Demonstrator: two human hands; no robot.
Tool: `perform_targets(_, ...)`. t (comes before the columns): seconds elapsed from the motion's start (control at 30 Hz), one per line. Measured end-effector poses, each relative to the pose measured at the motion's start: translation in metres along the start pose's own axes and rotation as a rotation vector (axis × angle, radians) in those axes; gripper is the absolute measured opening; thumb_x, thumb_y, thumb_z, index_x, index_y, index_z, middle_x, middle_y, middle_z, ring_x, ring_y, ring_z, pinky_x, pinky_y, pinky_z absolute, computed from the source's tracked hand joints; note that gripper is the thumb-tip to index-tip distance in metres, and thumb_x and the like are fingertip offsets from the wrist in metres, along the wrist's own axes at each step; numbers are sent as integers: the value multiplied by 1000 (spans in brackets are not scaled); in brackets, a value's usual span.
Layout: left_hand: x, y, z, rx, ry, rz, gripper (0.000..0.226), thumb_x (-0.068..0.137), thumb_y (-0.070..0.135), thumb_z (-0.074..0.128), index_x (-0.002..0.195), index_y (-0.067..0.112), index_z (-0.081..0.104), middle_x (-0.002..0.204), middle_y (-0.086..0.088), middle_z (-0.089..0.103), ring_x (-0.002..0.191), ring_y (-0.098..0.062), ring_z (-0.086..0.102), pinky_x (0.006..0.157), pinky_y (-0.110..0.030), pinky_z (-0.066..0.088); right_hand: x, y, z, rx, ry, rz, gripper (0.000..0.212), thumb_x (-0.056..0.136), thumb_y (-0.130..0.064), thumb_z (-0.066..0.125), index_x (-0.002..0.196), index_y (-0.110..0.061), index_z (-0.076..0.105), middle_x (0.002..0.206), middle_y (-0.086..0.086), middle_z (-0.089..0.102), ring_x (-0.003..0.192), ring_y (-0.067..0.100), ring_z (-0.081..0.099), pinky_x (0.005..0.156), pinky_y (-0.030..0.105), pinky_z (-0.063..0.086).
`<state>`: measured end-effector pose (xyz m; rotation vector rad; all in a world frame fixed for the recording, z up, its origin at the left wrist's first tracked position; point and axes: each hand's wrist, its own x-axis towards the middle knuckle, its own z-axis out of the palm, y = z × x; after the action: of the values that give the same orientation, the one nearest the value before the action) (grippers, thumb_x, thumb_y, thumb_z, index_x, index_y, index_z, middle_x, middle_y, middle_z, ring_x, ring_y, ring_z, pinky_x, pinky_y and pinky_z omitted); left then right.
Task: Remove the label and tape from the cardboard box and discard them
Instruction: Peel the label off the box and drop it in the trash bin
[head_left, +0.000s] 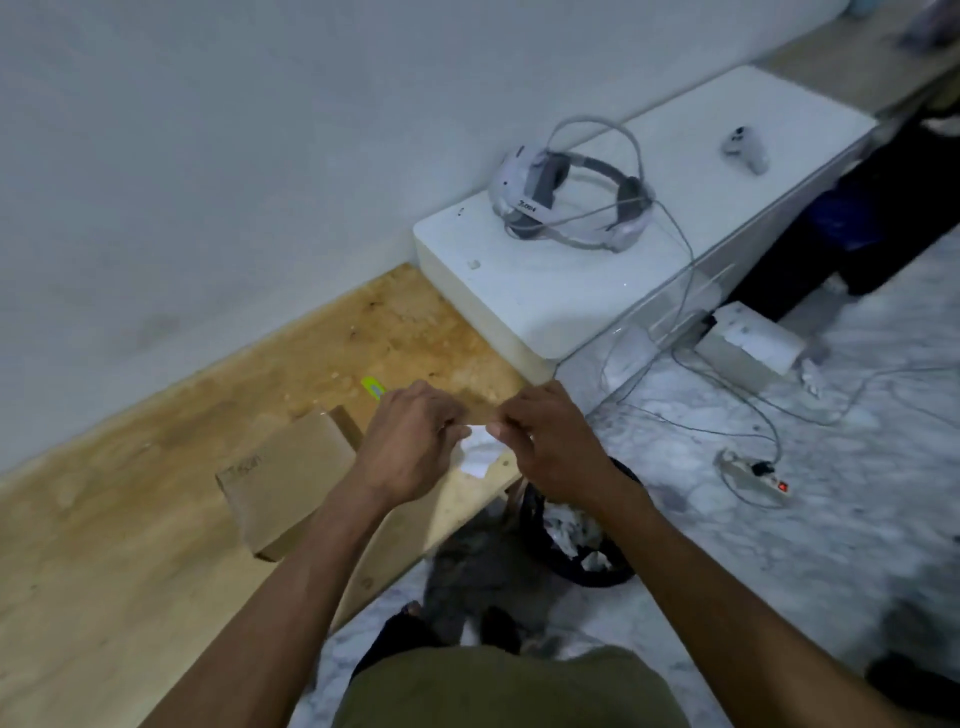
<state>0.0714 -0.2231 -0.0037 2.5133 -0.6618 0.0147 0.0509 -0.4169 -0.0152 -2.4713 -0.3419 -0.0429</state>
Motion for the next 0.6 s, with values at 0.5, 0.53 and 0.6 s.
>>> perform_targets(0.5, 11, 19, -13, -831, 219, -437, 16, 90, 9, 66, 80, 17, 75, 78, -6, 75, 69, -12, 65, 63, -27, 54, -51, -13, -32, 457, 628, 657, 11, 93, -19, 65, 84, -19, 72, 79, -4, 72, 75, 9, 65, 67, 24, 50)
perform_targets(0.53, 11, 15, -12, -850, 218, -441, 14, 91, 10, 66, 82, 15, 75, 77, -4, 75, 67, -12, 65, 63, -28, 54, -58, -11, -33, 458, 646, 666, 12, 93, -20, 65, 84, -20, 72, 80, -5, 72, 76, 10, 65, 66, 23, 49)
perform_targets(0.6, 11, 11, -8, -854, 193, -433, 11, 91, 10, 66, 83, 13, 74, 75, 2, 74, 66, -8, 64, 61, -25, 54, -70, -6, -30, 445, 641, 699, 12, 93, -22, 65, 82, -23, 71, 82, -5, 71, 77, 11, 64, 67, 23, 47)
